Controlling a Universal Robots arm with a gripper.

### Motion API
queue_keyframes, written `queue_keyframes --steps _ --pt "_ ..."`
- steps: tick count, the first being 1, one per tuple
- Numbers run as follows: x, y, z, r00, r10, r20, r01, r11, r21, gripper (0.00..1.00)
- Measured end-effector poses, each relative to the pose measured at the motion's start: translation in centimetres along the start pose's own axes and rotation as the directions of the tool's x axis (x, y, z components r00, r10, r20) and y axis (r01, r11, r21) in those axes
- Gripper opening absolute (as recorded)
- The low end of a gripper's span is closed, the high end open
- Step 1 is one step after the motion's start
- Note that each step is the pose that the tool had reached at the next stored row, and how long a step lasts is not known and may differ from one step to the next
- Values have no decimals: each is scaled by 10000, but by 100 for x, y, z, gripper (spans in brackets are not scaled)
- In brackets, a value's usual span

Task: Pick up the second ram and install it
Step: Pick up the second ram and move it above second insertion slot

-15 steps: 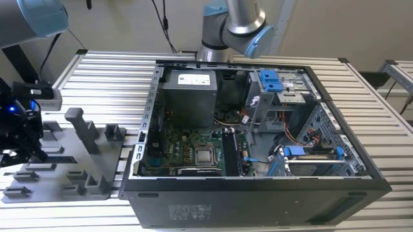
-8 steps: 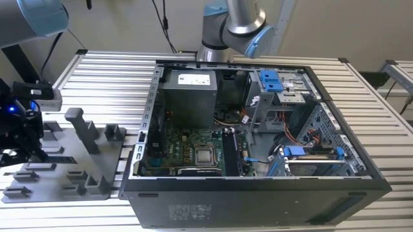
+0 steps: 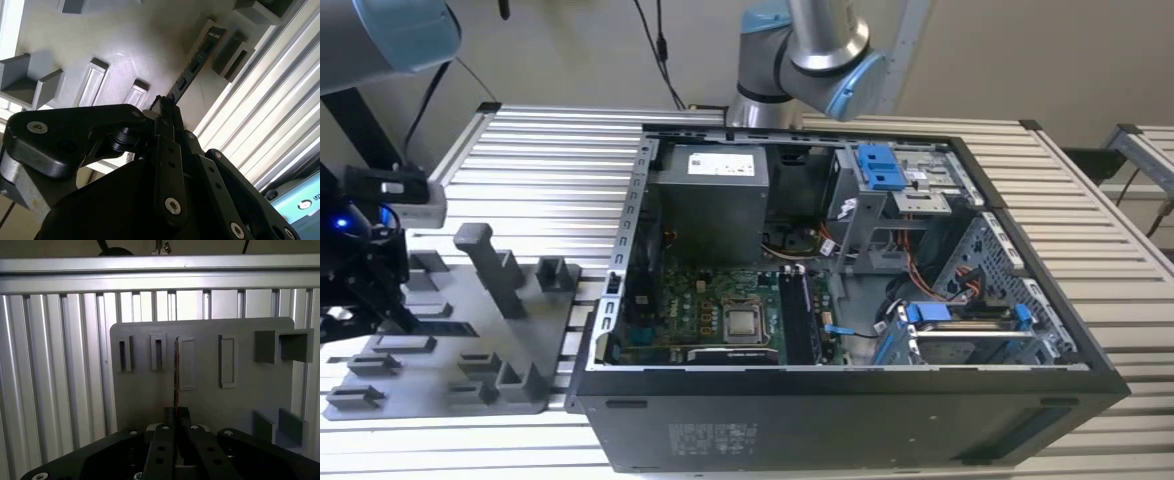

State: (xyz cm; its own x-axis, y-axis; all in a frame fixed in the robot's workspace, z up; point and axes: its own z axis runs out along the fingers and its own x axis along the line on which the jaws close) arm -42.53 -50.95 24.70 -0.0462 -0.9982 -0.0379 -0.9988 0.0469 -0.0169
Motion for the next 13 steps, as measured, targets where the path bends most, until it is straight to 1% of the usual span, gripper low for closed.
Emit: queue_keyframes --steps 3,13 --pt "-1 0 -32 10000 13 14 -13 10000 0 14" --pt "-4 0 -117 10000 58 16 -58 10000 2 14"
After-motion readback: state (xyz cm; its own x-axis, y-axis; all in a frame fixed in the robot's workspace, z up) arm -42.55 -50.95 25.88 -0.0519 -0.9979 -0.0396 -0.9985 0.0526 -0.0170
